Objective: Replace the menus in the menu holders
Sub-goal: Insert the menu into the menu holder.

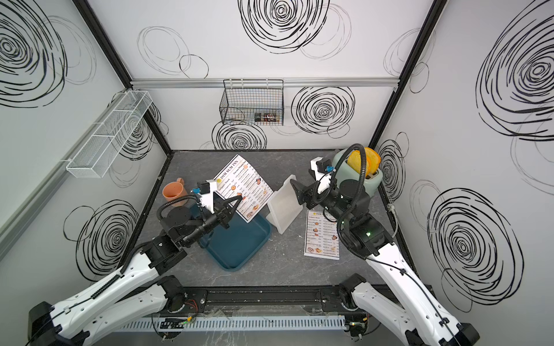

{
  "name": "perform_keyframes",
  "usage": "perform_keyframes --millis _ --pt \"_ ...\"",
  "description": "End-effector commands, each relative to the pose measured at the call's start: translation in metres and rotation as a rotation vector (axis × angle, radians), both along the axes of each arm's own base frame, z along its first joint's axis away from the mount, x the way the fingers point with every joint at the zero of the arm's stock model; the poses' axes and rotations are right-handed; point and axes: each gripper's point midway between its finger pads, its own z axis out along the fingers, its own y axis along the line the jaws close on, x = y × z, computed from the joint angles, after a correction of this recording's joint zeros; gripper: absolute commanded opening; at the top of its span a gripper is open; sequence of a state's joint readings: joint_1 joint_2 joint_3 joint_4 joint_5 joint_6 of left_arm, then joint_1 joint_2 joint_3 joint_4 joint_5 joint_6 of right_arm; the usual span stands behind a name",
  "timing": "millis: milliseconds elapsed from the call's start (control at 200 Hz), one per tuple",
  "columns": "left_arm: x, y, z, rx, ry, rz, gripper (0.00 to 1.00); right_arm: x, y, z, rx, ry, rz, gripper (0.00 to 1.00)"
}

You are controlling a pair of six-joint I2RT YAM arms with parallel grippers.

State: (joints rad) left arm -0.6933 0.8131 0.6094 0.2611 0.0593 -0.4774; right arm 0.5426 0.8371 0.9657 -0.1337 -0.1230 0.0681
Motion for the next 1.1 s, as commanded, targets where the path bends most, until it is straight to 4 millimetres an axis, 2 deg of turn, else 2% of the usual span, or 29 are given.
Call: perform_keyframes --millis 0,440,771,1096 --pt "0.002 0.001 0.006 -0.035 -0.021 0.008 0.0 -0.003 -0.001 0.002 0.005 0.001 -0.002 0.78" --pt "0.004 0.001 -0.002 -0.024 -0.002 0.014 0.0 -0.003 0.0 0.002 0.005 0.003 -0.002 0.78" --pt "-0.001 0.003 0.02 -0.071 -0.063 0.006 0.0 -0.003 0.0 0.002 0.006 0.004 -0.001 0.78" --pt "0.004 0.003 0.004 -0.044 -0.02 0.021 0.0 -0.004 0.0 0.003 0.005 0.002 -0.005 0.78"
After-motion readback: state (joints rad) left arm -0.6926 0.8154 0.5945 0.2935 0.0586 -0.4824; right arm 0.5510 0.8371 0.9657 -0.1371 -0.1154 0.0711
